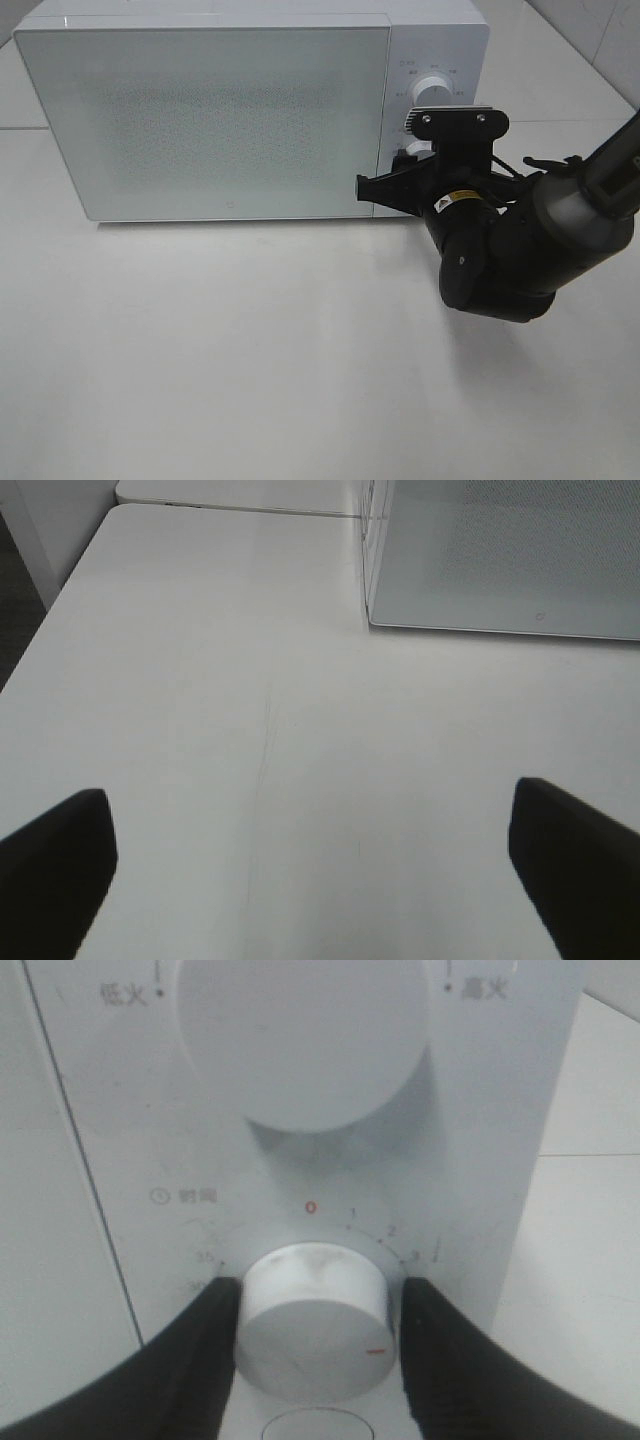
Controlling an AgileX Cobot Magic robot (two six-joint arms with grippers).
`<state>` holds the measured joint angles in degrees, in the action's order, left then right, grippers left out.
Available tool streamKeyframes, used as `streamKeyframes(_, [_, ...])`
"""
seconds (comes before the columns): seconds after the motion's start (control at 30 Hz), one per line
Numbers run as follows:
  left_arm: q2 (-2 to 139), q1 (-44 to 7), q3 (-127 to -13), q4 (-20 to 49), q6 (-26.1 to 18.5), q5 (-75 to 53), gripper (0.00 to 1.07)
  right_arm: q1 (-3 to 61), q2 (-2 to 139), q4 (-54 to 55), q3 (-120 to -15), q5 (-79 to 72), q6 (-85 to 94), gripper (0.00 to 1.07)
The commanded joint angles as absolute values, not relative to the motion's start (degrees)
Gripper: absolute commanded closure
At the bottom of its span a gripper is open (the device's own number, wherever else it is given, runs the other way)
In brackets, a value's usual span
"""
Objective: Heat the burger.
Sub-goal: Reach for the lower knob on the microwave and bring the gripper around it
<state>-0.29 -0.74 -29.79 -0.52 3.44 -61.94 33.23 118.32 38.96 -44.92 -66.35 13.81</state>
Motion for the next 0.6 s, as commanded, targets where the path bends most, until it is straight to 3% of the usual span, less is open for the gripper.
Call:
streamKeyframes(0.03, [-1.2,-0.5,-29.7,0.0,3.5,-61.2,0.05,32.4,117.1,36.0,-46.6,-72.1,14.6,0.87])
streamKeyframes(0.07, [-1.2,-0.5,-29.7,0.0,3.5,-61.2,0.05,32.4,117.1,36.0,-46.6,-72.1,14.6,0.94])
streamKeyframes(0.1, [-1.2,-0.5,-29.7,0.0,3.5,-61.2,0.05,32.4,117.1,36.0,-46.6,-72.1,14.6,0.94])
streamKeyframes(0.13, [-1.2,-0.5,-29.7,0.0,3.5,-61.2,0.05,32.4,117.1,35.7,-46.6,-72.1,14.6,1.04])
streamKeyframes(0.2, [-1.2,-0.5,-29.7,0.0,3.5,-61.2,0.05,32.4,117.1,35.1,-46.6,-72.1,14.5,1.07])
streamKeyframes(0.6, [-1.2,-0.5,-29.7,0.0,3.5,-61.2,0.05,32.4,117.1,30.1,-46.6,-72.5,6.1,1.07])
